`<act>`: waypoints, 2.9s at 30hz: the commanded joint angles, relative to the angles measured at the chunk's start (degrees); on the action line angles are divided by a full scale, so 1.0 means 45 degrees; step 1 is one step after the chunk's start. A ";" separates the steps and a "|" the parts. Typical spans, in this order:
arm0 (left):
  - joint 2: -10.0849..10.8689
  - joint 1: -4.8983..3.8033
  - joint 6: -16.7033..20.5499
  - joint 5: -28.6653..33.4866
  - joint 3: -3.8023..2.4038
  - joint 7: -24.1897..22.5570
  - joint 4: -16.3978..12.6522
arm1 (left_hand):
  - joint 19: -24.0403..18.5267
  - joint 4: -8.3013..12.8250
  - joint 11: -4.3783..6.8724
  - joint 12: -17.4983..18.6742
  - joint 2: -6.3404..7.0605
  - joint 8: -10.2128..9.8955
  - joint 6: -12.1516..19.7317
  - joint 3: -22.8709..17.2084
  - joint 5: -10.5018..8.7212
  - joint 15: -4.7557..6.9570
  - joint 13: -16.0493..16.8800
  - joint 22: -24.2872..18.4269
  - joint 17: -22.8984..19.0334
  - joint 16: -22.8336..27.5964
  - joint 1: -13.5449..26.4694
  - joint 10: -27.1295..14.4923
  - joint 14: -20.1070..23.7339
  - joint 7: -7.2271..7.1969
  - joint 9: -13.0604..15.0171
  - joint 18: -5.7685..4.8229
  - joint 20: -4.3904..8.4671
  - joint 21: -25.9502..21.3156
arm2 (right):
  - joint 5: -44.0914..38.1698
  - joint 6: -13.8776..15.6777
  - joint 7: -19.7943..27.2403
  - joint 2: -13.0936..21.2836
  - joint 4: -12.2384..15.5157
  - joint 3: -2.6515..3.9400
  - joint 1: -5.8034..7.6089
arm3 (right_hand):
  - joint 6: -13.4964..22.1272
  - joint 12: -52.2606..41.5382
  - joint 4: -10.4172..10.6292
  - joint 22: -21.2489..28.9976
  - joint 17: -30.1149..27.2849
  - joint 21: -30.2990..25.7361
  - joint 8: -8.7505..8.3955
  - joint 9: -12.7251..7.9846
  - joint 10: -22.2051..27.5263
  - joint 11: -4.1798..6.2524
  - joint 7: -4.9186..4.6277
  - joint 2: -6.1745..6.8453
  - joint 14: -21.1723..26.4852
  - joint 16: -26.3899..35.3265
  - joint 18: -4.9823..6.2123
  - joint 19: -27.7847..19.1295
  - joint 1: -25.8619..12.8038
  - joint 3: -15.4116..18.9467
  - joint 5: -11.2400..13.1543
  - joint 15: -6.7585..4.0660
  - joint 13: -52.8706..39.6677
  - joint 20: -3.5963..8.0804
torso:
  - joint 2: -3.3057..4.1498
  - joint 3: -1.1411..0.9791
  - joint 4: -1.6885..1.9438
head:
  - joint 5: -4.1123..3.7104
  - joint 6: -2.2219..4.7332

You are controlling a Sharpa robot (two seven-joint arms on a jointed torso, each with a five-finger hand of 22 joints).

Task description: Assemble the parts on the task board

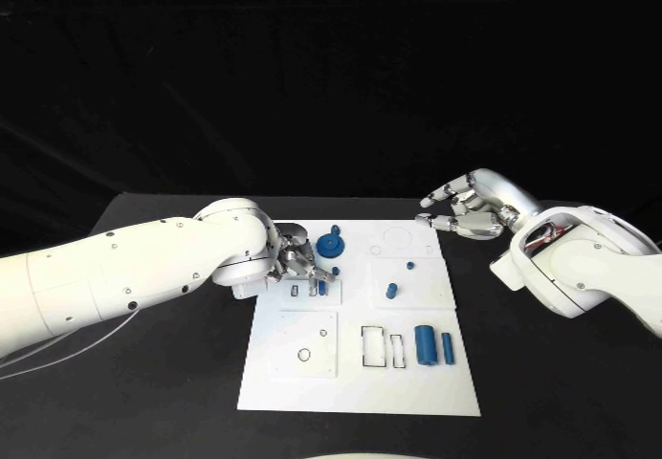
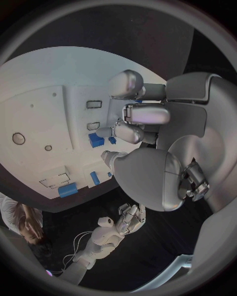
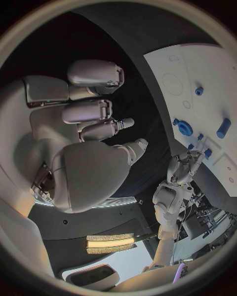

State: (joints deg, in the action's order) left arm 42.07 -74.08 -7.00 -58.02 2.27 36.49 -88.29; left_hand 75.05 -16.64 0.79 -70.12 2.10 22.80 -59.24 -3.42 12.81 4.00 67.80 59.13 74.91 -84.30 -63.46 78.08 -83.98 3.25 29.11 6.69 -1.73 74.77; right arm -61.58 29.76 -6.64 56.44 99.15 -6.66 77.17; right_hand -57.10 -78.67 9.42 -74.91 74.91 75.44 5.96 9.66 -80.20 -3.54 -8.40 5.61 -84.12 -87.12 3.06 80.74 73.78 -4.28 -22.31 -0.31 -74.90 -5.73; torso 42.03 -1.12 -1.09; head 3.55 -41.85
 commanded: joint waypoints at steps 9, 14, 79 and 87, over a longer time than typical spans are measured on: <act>-0.0150 -0.0014 -0.0460 0.0079 0.0004 0.0019 0.0126 | 0.0025 0.0006 0.0013 -0.0003 -0.0054 0.0110 0.0163 0.0059 -0.0009 0.0046 0.0003 0.0054 0.1526 -0.0001 -0.0210 0.0043 -0.0836 -0.0001 0.0101 -0.0191 -0.0003 0.0116 | -0.0215 -0.0240 -0.0134 -0.0006 0.0014 0.0005 0.0002 | -0.0063 0.0081 0.0023 -0.0670 0.1918 -0.0045 0.0054 0.0018 0.0065 0.0024 0.0051 -0.0047 -0.0944 0.0079 0.0179 -0.0050 0.0043 0.0078 -0.0087 -0.0079 -0.0850 0.0041 | 0.0003 -0.0009 0.0009 | -0.0024 -0.0031; -0.0257 -0.0013 -0.0551 0.0079 0.0039 0.0020 0.0252 | 0.0022 0.0009 0.0013 -0.0007 -0.0066 0.0117 0.0175 0.0060 -0.0008 0.0046 0.0011 0.0061 0.1527 -0.0001 -0.0255 0.0045 -0.0837 0.0000 0.0125 -0.0191 -0.0004 0.0123 | -0.0225 -0.0271 -0.0142 -0.0004 0.0028 0.0005 0.0002 | -0.0063 0.0081 0.0023 -0.0670 0.1918 -0.0045 0.0054 0.0018 0.0065 0.0024 0.0051 -0.0047 -0.0944 0.0079 0.0179 -0.0050 0.0043 0.0078 -0.0087 -0.0079 -0.0850 0.0041 | 0.0008 -0.0003 0.0002 | -0.0031 -0.0047; 0.0755 0.0029 0.0986 0.0091 0.0049 0.0068 -0.0729 | -0.0089 0.1759 0.0131 0.0229 0.1469 0.1332 0.0959 -0.8675 0.0034 0.0139 0.0087 0.0595 0.1602 0.0029 -0.2511 0.0237 -0.0858 -0.0072 0.2884 -0.0225 0.0026 0.0545 | -0.0160 -0.0444 -0.0162 -0.0051 -0.0168 0.0000 -0.0008 | -0.0065 0.0113 0.0061 -0.0609 0.1854 -0.0134 0.0080 0.0026 0.0086 0.0030 0.0058 -0.0093 -0.0930 0.0118 0.0198 -0.0088 0.0032 0.0091 -0.0170 -0.0087 -0.0817 0.0050 | 0.0029 0.0002 0.0023 | 0.0020 -0.0156; 0.0606 0.0089 0.1102 -0.0895 0.0080 0.0193 -0.0737 | -0.0037 0.1952 0.0145 0.0099 0.1592 0.1407 0.0909 -0.8980 0.0036 0.0149 0.0217 0.0715 0.1608 0.0029 -0.2424 0.0327 -0.0861 -0.0086 0.3040 -0.0245 0.0049 0.0614 | -0.0159 -0.0458 -0.0154 -0.0063 -0.0168 -0.0001 -0.0012 | -0.0065 0.0113 0.0061 -0.0609 0.1854 -0.0134 0.0080 0.0026 0.0086 0.0030 0.0058 -0.0093 -0.0930 0.0118 0.0198 -0.0088 0.0032 0.0091 -0.0170 -0.0087 -0.0817 0.0050 | 0.0022 -0.0004 0.0016 | 0.0056 -0.0165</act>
State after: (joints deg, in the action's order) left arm 44.99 -73.76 -2.85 -58.19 2.60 37.01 -91.49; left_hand 74.63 -18.95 1.41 -69.32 9.06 28.79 -55.04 -32.28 12.92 4.40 68.72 62.28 74.91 -84.30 -74.44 79.14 -83.97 3.35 38.42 6.70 -1.74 77.22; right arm -61.97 28.26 -7.31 56.21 98.40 -6.68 77.14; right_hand -57.10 -78.45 9.58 -74.91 74.93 75.22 5.96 9.73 -80.20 -3.54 -8.40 5.61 -84.12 -86.90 3.06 80.53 73.78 -4.12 -22.75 -0.32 -74.91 -5.53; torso 42.13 -1.12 -1.01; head 3.78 -42.60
